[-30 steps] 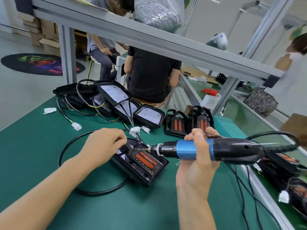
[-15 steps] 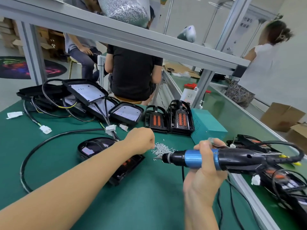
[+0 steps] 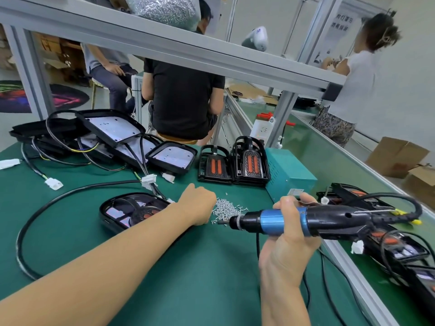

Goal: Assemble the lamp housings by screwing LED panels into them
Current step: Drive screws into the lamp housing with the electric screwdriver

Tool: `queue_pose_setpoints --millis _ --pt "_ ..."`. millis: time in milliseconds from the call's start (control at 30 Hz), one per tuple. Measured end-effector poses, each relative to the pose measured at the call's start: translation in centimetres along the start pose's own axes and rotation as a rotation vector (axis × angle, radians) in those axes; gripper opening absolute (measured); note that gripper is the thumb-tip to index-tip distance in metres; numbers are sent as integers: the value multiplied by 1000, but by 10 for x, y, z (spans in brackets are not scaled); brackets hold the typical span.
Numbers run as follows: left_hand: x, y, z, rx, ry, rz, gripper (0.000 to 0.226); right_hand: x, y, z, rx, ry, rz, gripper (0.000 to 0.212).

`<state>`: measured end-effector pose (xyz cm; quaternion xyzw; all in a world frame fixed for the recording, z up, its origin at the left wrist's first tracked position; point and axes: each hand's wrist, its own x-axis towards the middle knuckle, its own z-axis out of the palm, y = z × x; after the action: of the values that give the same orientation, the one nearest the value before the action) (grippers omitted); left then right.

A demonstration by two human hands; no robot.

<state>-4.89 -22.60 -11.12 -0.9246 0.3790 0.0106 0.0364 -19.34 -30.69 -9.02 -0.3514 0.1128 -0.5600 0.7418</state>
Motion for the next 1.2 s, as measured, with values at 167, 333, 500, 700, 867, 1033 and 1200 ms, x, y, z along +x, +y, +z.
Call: queue_pose_setpoints --millis 167,333,500,700,867,1033,1200 --pt "-3 -2 -3 -43 -2 26 30 8 -6 2 -90 -14 0 34" --pt "-26 -20 -20 -527 85 54 12 9 -22 8 -10 -5 56 29" --pt "-76 -41 -21 -1044 220 46 15 5 -39 15 201 -74 206 24" --pt "-116 -50 -16 -1344 226 60 5 -6 -46 33 290 -144 236 22" --pt "-132 -54 -20 -1384 293 55 1 -18 -45 46 289 -205 264 23" --pt "-141 -59 -25 -1328 340 61 5 -26 -41 52 266 -236 273 23" --pt "-147 -68 -24 -1217 346 50 13 -32 -37 57 237 -243 289 23"
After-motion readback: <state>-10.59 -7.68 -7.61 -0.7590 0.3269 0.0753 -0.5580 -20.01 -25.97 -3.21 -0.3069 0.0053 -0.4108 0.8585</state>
